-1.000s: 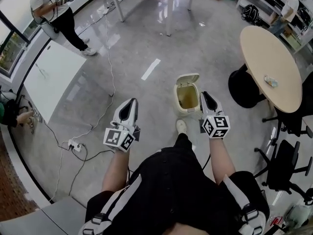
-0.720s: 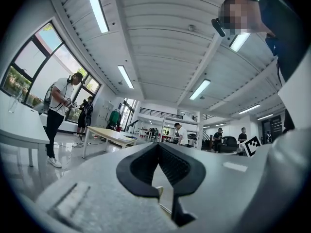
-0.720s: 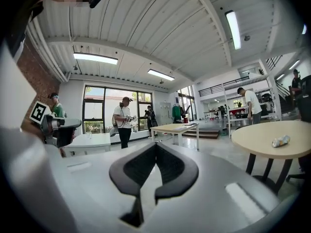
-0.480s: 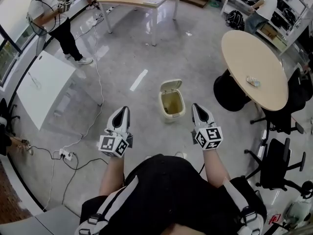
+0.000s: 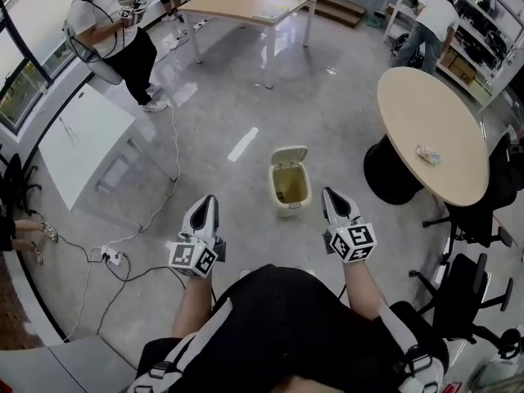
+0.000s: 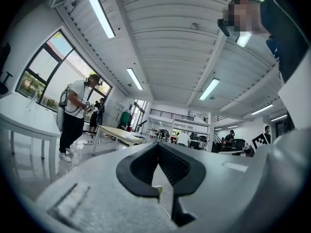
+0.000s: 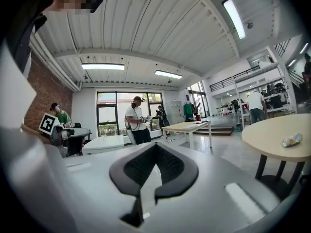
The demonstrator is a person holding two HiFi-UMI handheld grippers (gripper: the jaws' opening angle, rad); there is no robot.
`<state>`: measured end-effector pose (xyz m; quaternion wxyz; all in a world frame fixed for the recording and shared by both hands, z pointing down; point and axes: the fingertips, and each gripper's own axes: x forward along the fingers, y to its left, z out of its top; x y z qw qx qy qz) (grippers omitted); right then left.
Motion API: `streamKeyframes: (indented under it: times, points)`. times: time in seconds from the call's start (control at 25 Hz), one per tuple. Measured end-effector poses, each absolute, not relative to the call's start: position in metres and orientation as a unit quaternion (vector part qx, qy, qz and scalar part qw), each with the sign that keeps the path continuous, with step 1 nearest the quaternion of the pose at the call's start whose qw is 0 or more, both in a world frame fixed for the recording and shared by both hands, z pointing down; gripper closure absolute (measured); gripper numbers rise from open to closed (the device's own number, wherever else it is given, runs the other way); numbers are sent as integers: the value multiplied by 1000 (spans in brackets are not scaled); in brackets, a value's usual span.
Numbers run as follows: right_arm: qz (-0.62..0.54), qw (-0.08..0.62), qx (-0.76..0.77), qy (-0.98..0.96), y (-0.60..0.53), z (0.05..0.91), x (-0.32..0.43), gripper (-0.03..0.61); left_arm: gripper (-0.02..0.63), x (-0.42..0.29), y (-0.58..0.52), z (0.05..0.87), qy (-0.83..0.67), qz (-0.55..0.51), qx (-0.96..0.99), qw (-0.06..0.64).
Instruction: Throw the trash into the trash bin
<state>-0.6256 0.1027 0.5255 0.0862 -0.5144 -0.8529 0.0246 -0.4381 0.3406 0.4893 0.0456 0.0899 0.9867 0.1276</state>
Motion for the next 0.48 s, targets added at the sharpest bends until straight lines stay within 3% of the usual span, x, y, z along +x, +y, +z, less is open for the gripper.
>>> streamKeyframes:
  times: [0.48]
  points:
    - [38,77,-547,-832,110,514,-635,574,614,-445,331,492,985,129,104,39]
